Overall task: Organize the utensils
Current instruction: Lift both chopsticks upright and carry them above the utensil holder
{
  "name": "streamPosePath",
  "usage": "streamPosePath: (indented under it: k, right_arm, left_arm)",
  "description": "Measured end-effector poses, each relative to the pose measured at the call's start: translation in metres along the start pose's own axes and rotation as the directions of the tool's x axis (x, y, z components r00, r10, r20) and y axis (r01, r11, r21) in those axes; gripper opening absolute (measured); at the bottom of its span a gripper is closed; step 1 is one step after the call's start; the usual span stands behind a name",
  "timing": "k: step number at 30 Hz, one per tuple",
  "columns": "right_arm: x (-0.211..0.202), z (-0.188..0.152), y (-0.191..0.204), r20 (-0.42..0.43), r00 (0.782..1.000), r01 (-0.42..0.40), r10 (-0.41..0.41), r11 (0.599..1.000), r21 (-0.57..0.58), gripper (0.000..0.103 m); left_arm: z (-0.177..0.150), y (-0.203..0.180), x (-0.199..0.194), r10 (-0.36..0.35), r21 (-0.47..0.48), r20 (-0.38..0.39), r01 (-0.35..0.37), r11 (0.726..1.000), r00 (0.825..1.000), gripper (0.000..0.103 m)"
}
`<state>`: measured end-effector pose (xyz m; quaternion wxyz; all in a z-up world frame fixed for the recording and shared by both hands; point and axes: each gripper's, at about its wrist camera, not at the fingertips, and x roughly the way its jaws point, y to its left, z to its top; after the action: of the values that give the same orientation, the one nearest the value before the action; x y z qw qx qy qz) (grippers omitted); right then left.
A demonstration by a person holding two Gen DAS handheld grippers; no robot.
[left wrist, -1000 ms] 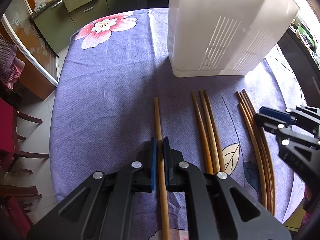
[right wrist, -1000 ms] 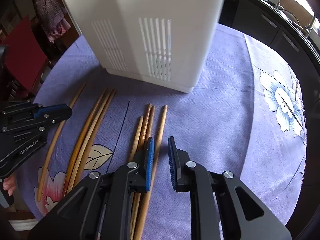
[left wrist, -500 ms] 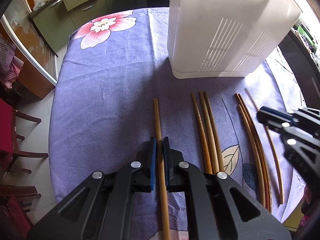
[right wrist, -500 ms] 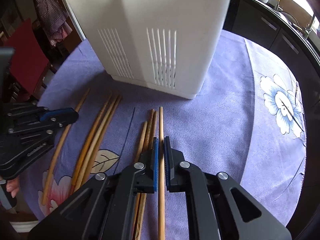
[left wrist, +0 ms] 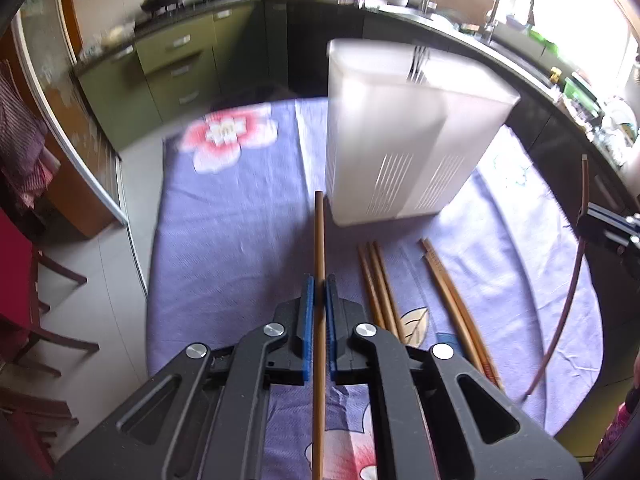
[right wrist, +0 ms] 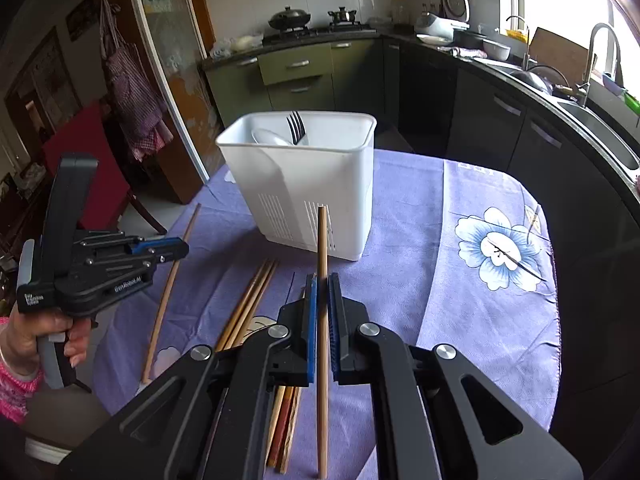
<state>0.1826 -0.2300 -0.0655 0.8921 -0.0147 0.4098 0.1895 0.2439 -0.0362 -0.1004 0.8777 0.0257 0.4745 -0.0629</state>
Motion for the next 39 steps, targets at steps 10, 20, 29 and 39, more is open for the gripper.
streamPosePath:
  k: [10, 20, 29, 39]
  right_arm:
    - [-0.051, -0.023, -0.005, 0.092, 0.996, -0.014, 0.012, 1.000, 0.020, 0.006]
    - [-0.068, -0.028, -0.004, 0.122, 0.992, -0.012, 0.011, 1.000, 0.013, 0.006]
    - [-0.073, -0.028, -0.002, 0.129, 0.992, -0.014, 0.013, 1.000, 0.008, 0.006]
    - [-0.078, -0.022, -0.001, 0.143, 0.989, -0.021, 0.020, 1.000, 0.003, 0.006]
  left_arm:
    - [-0.008, 0.000, -0.064, -0.002, 0.025, 0.126, -0.001, 1.000, 0.992, 0.006]
    - [-0.018, -0.003, -0.087, -0.003, 0.039, 0.150, -0.003, 0.999, 0.989, 0.006]
    - [-0.020, -0.005, -0.097, 0.000, 0.051, 0.165, -0.009, 0.999, 0.986, 0.006]
    - [-0.015, -0.002, -0.104, -0.004, 0.047, 0.174, -0.005, 0.999, 0.985, 0.006]
